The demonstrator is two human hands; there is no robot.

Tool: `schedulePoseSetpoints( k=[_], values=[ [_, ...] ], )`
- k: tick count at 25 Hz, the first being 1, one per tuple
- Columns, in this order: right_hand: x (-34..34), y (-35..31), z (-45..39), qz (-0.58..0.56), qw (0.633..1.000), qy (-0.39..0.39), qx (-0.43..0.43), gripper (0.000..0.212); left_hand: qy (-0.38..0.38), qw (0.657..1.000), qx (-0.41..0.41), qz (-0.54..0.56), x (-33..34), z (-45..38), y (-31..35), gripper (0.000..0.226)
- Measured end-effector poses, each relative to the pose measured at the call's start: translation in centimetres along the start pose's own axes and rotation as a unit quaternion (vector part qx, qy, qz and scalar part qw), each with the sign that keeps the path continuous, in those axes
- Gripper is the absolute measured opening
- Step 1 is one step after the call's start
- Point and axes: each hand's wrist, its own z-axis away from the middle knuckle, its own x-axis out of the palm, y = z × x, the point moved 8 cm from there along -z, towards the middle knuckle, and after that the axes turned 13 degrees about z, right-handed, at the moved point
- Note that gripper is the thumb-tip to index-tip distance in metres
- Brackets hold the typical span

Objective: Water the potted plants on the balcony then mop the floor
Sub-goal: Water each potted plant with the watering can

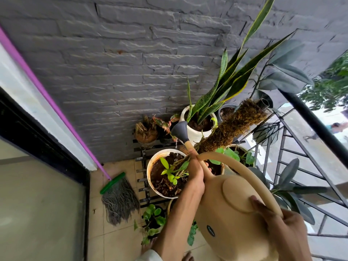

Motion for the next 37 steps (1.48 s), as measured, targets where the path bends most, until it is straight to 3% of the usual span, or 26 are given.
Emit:
schedulePoseSetpoints(
  k=[4,8,21,29,37],
  values=[
    [0.1,0.1,0.6,-0.02,0.999,-0.033,-0.015,0.038,0.006,1.0,0.02,0.023,-0.9,0.7,0.3,0.065],
    [0.3,1.0,0.9,-0.019,0.997,-0.056,-0.04,0.026,0.024,0.998,0.048,0.036,-2.4,1.1,-0.1,0.065],
    [-4.1,7.6,-1.7,0.034,0.988,-0.112,-0.097,0.069,0.068,0.986,0.083,0.125,-3.4,3.5,-8.3,0.058],
    [-7.4,12.7,-4.4,-0.06,0.992,-0.084,-0.067,0.053,0.017,0.982,0.145,0.118,0.9,5.7,-10.7,0.062],
    [-6.9,12.9,-6.7,-0.149,0.969,-0.159,-0.115,0.052,0.008,0.973,0.201,0.113,2.6,8.7,-9.8,0.065]
  ],
)
